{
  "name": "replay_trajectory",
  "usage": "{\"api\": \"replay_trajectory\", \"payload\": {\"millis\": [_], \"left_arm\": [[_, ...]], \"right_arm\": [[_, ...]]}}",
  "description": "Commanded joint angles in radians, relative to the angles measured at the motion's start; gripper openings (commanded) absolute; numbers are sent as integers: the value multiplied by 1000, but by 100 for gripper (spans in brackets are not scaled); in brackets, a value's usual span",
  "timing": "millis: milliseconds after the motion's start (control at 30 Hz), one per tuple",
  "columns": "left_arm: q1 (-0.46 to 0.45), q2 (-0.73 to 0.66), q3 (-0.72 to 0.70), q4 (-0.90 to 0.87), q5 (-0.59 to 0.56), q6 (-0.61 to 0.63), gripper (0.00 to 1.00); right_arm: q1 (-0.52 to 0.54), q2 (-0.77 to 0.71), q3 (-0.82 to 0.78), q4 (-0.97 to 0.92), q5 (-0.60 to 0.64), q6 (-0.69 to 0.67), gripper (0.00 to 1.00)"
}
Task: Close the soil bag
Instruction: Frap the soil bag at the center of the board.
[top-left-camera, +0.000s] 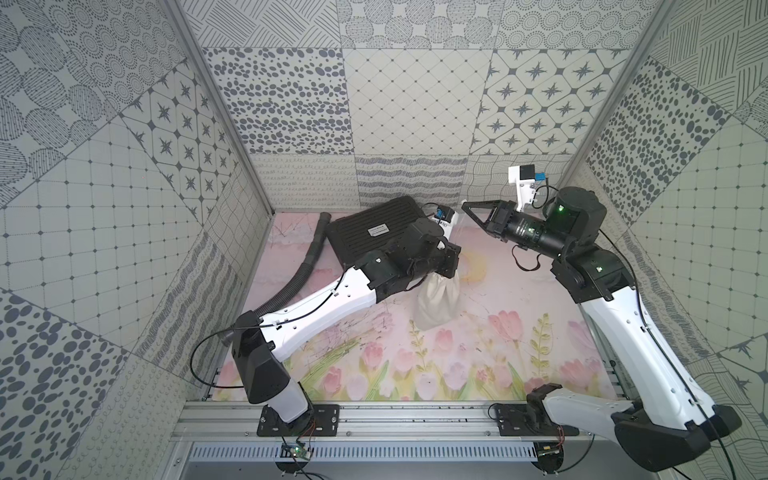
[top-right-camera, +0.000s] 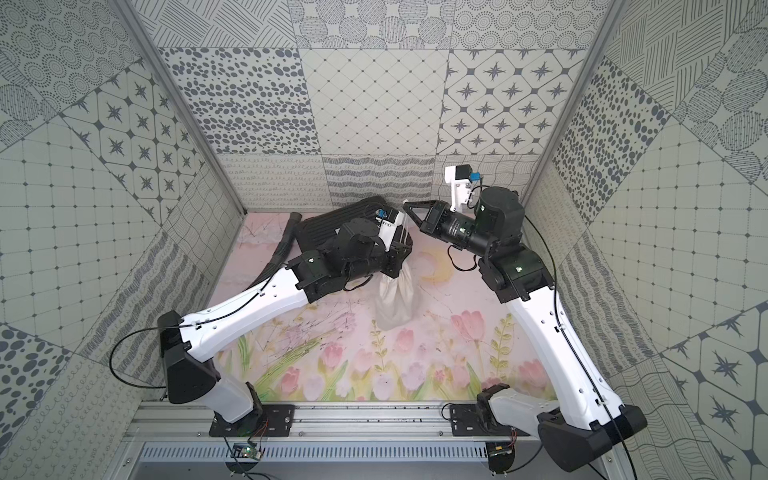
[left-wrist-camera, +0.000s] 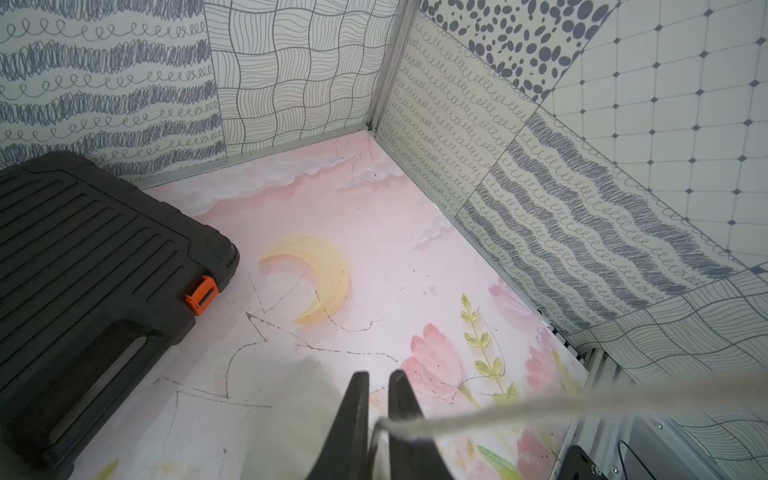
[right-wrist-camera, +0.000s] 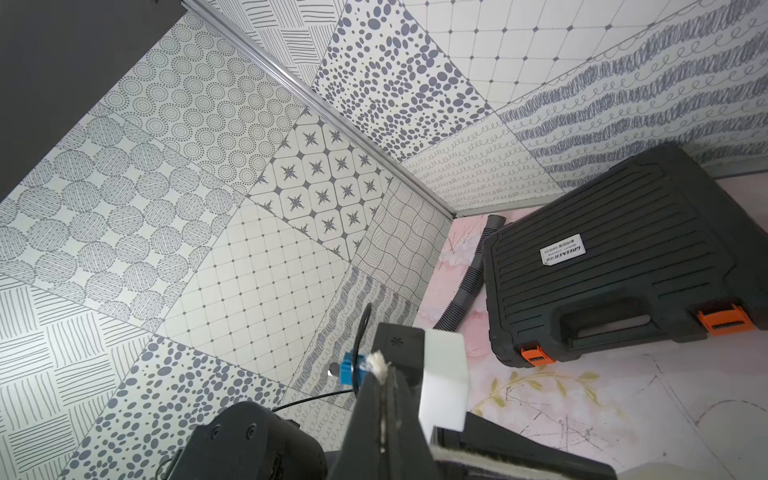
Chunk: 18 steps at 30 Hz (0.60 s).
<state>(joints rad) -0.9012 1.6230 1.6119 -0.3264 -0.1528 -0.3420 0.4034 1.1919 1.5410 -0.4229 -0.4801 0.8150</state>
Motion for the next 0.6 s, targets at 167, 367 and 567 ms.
{"api": "replay_trajectory", "payload": {"millis": [167, 367, 567], "left_arm": [[-13, -66, -120, -179, -6, -100, 13], [-13, -109, -175, -180, -15, -114, 12], [-17, -109, -183, -192, -9, -119, 11]], "right_arm": [[-17, -12, 108, 178, 70, -56, 0], [-23, -19, 109, 178, 74, -60, 0], [-44, -37, 116, 178, 93, -68, 0]]}}
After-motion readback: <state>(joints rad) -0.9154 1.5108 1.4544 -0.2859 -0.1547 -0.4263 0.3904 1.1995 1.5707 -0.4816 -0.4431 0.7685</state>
